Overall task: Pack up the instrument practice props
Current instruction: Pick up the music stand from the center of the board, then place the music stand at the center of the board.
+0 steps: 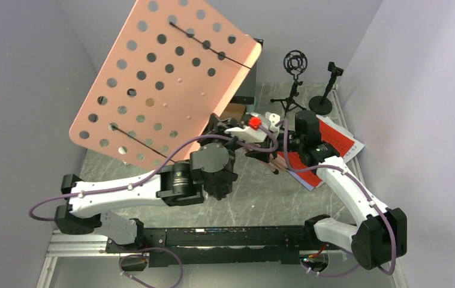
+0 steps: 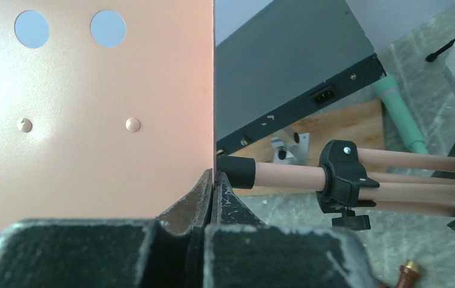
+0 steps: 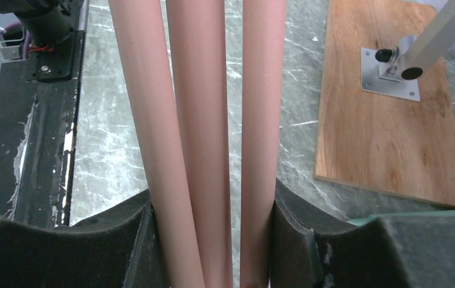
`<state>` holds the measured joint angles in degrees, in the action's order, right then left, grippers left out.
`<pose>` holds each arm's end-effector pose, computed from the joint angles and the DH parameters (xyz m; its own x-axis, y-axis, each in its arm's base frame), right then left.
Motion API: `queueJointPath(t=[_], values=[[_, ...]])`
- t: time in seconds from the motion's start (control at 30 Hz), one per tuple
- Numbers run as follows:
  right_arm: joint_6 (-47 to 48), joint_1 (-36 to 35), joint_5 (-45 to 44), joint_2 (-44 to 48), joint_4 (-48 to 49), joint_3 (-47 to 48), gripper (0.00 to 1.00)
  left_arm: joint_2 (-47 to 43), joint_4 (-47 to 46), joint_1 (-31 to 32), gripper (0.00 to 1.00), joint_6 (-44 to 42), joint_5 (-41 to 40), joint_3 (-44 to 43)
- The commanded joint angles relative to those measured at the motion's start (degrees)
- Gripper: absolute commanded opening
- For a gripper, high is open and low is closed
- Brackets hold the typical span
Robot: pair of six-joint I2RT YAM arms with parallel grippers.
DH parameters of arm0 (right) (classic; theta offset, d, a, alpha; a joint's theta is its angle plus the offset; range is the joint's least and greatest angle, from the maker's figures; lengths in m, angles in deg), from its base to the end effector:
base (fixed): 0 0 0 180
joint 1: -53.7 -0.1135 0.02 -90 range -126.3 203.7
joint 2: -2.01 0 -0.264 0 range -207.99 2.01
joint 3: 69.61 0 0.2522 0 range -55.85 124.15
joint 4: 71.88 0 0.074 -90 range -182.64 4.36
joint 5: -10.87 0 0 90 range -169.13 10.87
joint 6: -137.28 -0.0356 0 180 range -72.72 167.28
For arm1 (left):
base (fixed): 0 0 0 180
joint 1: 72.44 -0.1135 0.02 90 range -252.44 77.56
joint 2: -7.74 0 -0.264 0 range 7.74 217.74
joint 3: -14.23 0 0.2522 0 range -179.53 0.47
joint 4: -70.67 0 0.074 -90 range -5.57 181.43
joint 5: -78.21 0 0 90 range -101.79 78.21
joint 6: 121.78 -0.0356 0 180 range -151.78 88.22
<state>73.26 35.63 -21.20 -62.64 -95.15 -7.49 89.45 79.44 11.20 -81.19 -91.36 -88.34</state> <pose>0.2212 0.1039 0.3005 0.0179 -0.2388 -0.9709 -0.9813 0.1819 -0.0628 0.0676 -0.2906 0.4814 0.0708 0.6056 -0.7926 0.0301 0.7930 0.6085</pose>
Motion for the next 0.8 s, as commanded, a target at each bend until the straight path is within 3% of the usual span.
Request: queueJointPath(t=[0.0, 0.23, 0.33, 0.5, 0.77], values=[[3.2, -0.52, 0.17, -0.58, -2.79, 2.99, 0.16, -8.85, 18.23, 0.34, 0.0, 25.2, 0.95, -3.38], [7.51, -5.35, -3.96, -4.04, -11.7, 7.79, 0.1, -10.63, 47.33, 0.92, 0.0, 60.41, 3.79, -6.16], [7.09, -7.04, -5.73, -5.51, -12.86, 8.81, 0.07, -11.68, 56.02, 0.92, 0.0, 70.29, 5.66, -5.72], [4.46, -7.93, -6.88, -7.93, -13.3, 11.35, 0.03, -15.64, 61.69, 0.92, 0.0, 79.97, 5.77, -1.68], [3.11, -10.74, -10.33, -14.23, -16.13, 17.63, 0.0, -21.56, 61.28, 0.5, 0.0, 85.02, 4.19, 6.46]])
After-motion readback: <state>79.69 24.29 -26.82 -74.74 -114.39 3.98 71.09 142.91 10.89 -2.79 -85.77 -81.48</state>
